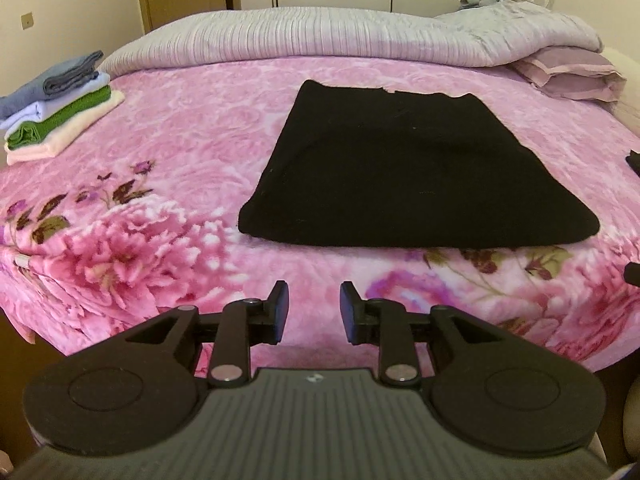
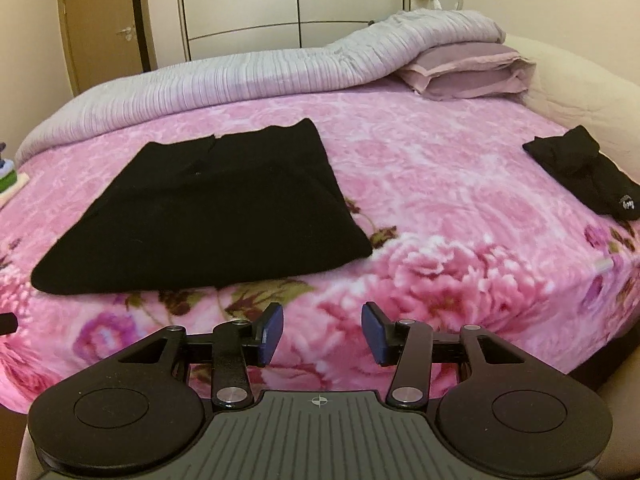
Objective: Fold clothes
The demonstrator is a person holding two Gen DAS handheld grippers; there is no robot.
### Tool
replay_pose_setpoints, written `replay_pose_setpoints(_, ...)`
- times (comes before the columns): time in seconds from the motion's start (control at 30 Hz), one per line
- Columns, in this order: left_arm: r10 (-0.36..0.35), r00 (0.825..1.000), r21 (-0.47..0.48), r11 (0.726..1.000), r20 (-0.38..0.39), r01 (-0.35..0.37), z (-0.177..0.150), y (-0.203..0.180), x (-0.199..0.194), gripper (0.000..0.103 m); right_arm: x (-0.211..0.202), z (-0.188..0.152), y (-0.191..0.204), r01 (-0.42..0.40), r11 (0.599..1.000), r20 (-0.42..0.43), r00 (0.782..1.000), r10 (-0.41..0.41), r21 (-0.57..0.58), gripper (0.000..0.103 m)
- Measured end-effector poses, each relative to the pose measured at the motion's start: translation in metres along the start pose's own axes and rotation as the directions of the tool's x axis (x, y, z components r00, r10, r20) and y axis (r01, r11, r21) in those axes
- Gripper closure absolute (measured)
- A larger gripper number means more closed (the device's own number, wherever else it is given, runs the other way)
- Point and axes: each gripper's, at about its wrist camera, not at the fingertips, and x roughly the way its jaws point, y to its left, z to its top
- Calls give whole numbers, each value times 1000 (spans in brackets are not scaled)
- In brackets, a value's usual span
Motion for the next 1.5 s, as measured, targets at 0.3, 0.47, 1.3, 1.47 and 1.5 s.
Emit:
replay_pose_setpoints(0.3, 6, 1000, 7, 1000, 31, -6, -4, 1, -19, 76, -19, -1, 11, -37, 999, 28, 999, 37, -8, 55)
replay_pose_setpoints(0.47, 6, 1000, 10, 1000, 31, -7, -6, 1, -20, 74, -19, -2, 12, -44, 999, 24, 999, 44, -5, 55)
replay_pose_setpoints(1.3, -340, 940, -565, 772, 21, 291, -19, 124, 59, 70, 52, -16, -69, -154, 889, -111, 969, 222, 431, 53)
replay_pose_setpoints(1.47, -361, 931, -619, 721, 47, 311, -9, 134, 81, 66, 70, -9, -97, -202, 785, -71, 952, 298, 585, 52)
replay_pose_setpoints(1.5, -365, 930, -624, 716, 47, 312, -6, 135, 87, 66, 72, -7, -100, -207, 772, -59, 952, 301, 601, 51)
